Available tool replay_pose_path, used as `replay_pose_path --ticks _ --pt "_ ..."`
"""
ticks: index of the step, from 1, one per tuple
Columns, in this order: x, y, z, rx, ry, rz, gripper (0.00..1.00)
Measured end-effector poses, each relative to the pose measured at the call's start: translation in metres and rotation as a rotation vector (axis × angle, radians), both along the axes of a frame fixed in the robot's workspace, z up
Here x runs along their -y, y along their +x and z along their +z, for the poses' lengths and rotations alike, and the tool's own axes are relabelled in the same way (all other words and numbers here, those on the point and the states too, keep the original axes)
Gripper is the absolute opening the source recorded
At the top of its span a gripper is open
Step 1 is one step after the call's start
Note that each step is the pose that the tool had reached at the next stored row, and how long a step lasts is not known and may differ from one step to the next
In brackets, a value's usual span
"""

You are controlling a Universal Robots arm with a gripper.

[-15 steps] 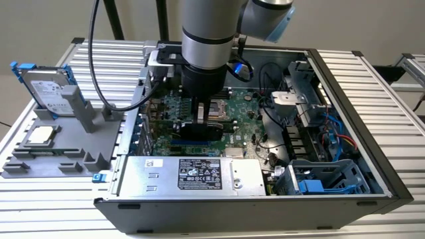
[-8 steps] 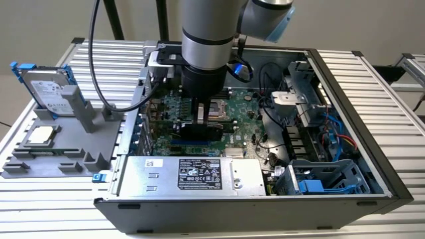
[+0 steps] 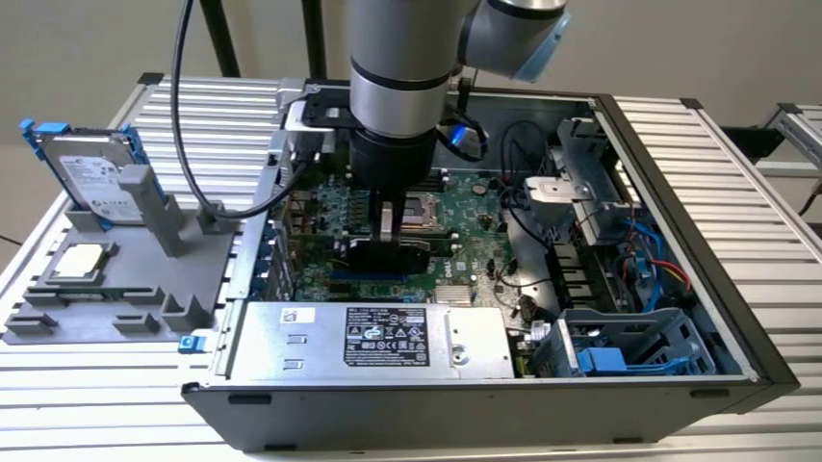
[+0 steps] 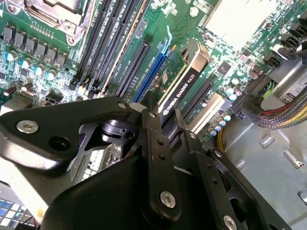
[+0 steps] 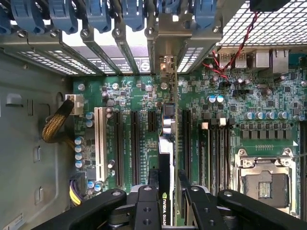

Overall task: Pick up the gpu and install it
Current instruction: 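Insert the gpu into the slot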

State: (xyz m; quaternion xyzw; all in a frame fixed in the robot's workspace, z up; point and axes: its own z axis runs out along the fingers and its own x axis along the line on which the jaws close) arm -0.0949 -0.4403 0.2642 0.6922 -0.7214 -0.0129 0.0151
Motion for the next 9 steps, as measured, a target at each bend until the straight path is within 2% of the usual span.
replay_pose_path --ticks 9 --pt "-0.0005 -0.0002 -0.0009 0.0001 0.0002 0.000 0.00"
